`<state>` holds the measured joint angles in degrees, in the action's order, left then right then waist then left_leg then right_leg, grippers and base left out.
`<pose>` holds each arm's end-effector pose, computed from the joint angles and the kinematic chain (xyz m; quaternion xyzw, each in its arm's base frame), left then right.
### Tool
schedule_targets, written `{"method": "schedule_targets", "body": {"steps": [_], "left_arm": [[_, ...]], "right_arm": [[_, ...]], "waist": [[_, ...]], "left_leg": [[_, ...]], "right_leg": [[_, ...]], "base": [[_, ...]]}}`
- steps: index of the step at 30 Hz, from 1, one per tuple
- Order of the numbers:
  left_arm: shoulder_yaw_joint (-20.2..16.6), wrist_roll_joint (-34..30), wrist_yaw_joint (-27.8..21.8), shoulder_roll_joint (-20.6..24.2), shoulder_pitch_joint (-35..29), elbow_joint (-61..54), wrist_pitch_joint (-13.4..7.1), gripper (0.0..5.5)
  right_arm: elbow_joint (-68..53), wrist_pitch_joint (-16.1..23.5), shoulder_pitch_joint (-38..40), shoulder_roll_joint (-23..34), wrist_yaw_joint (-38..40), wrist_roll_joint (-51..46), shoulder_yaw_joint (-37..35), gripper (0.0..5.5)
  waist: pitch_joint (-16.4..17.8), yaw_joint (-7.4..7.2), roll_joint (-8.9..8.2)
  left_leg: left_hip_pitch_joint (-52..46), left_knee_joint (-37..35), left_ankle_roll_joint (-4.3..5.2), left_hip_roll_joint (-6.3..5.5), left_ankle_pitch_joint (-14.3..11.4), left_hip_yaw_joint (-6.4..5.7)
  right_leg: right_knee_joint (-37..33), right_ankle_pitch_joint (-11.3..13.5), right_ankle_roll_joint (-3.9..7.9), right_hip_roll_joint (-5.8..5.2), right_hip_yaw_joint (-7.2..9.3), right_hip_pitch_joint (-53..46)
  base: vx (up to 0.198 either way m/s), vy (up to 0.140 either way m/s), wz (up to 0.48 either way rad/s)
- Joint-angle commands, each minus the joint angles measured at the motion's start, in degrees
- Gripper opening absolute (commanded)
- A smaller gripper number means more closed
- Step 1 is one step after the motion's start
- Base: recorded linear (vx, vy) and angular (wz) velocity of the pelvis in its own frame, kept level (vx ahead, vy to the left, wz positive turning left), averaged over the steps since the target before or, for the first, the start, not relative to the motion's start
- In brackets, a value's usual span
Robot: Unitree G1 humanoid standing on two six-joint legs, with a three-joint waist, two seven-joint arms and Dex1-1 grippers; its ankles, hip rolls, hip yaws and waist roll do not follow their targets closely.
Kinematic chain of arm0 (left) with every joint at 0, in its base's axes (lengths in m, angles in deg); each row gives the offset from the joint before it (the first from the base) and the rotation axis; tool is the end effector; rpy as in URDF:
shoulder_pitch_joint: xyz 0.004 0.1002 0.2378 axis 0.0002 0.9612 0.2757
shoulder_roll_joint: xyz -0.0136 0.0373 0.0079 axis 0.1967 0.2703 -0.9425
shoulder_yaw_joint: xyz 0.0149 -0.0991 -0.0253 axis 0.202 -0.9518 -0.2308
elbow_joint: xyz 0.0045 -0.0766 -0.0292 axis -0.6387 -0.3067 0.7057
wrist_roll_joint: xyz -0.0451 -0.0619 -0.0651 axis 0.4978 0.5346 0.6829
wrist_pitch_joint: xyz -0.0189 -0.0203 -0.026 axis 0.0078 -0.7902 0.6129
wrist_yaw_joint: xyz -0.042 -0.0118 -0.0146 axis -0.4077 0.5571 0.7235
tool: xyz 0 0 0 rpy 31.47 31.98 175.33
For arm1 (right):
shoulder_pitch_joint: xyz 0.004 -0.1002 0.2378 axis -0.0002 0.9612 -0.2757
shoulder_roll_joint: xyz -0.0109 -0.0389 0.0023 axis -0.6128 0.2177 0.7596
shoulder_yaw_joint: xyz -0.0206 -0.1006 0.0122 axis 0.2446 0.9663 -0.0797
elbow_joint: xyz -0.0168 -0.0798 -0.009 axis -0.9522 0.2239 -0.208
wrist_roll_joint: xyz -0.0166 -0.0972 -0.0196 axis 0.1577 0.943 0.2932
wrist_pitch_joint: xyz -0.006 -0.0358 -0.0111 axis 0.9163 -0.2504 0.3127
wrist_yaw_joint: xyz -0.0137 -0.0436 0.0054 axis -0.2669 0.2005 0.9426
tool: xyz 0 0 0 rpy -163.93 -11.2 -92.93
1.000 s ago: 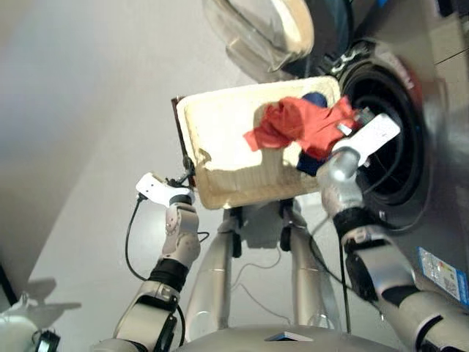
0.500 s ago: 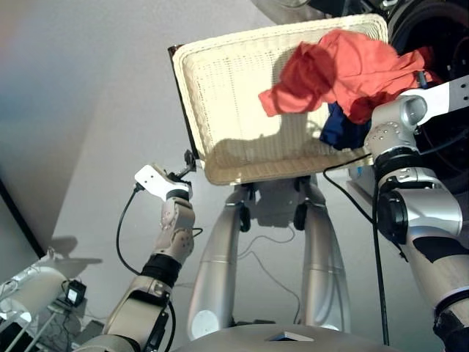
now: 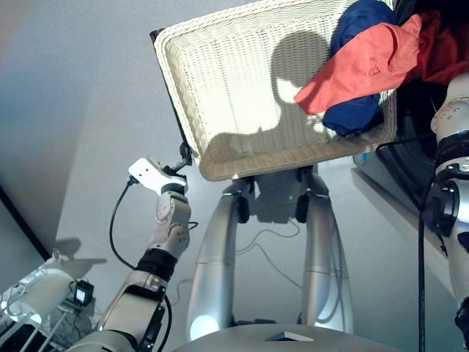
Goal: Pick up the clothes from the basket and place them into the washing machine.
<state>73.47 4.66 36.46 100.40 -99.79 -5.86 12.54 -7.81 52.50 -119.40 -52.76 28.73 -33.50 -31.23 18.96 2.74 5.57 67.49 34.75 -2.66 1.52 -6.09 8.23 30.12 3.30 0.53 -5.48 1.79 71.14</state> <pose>0.2680 0.1700 0.0491 -0.2916 -0.0505 0.1213 0.9475 0.3431 -0.2741 0.2629 0.2490 -0.2880 -0.4746 0.7936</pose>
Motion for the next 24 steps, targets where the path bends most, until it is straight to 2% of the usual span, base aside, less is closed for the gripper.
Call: {"method": "schedule_targets", "body": {"steps": [1, 5, 10, 12, 19, 24], "left_arm": [[-2.14, -1.87, -1.44, 0.84, 2.39, 1.02, -2.47, 5.50], [-3.42, -1.05, -3.02, 0.44, 3.18, 3.17, -1.31, 5.50], [-4.42, -1.68, -6.00, 0.98, 3.82, 5.62, -0.69, 5.50], [-4.62, -1.29, -6.52, 0.84, 3.72, 5.64, -0.92, 5.50], [-3.47, -3.30, -5.57, 1.50, 1.08, 3.60, -2.10, 5.50], [-2.54, -3.81, -5.07, 2.12, 0.54, -0.01, -1.89, 5.50]], "right_arm": [[-2.06, -0.60, 5.46, -2.77, -11.00, -3.31, 7.19, 5.50], [-7.60, -2.46, 11.02, -6.86, -18.88, -2.28, 12.76, 5.50], [-8.96, -6.90, 14.22, -5.59, -27.27, 7.34, 22.62, 5.50], [-9.04, -7.37, 15.17, -5.75, -28.90, 8.43, 24.29, 5.50], [1.30, -10.83, 12.87, -9.51, -28.97, 12.61, 24.92, 5.50], [8.63, -13.56, 10.37, -11.52, -28.84, 14.85, 25.09, 5.50]], "waist": [[-4.75, -0.66, 0.81], [-4.76, -0.93, -0.09], [-4.57, -0.82, -1.23], [-4.43, -0.56, -1.47], [-3.74, 0.79, -1.77], [-2.51, 2.03, -0.88]], "left_leg": [[-4.86, -4.49, 2.13, 1.76, -1.24, -2.93], [-6.76, -6.55, 2.41, 1.73, -0.35, -2.54], [-8.77, -9.44, 2.73, 1.32, 1.32, -2.74], [-9.19, -10.15, 2.80, 1.11, 1.87, -3.07], [-8.15, -9.61, 2.64, 0.79, 2.07, -4.05], [-6.53, -8.81, 2.35, 0.71, 1.99, -4.49]], "right_leg": [[0.43, -2.71, 1.66, 0.27, 1.56, -5.46], [-1.51, -2.08, 1.73, -0.15, 2.15, -7.67], [-4.06, -0.96, 1.98, -0.63, 3.13, -10.17], [-4.36, -0.88, 2.08, -0.70, 3.45, -10.64], [-3.60, -1.44, 1.91, -0.88, 4.20, -10.24], [-2.44, -1.81, 1.94, -1.22, 4.33, -8.75]], "base": [[0.000, 0.000, 0.000], [0.000, 0.000, 0.000], [0.000, 0.000, 0.000], [0.000, 0.000, 0.000], [0.000, 0.000, 0.000], [0.000, 0.000, 0.000]]}}
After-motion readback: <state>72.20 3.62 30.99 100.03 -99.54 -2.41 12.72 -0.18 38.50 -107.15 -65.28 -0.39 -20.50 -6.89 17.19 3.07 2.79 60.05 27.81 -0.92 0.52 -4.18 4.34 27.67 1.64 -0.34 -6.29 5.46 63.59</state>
